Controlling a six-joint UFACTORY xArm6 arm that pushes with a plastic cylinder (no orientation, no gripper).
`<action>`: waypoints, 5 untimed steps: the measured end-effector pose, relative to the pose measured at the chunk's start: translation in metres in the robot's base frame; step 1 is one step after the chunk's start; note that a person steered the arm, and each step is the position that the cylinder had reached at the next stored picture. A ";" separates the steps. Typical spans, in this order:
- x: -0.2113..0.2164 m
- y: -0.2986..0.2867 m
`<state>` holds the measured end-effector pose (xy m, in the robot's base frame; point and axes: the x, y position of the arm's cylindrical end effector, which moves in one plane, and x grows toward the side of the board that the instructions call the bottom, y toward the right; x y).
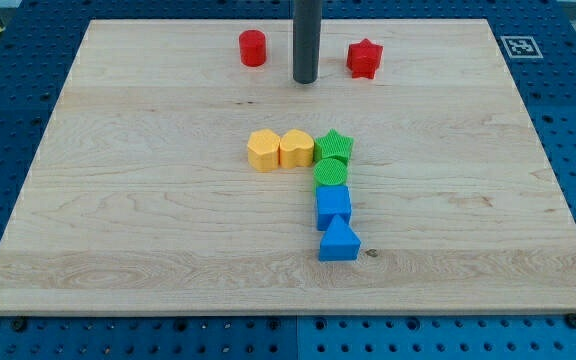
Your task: Keep the arm in between red blocks
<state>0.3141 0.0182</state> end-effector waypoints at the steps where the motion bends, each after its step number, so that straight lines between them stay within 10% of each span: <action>1: -0.004 0.000; 5: -0.047 0.000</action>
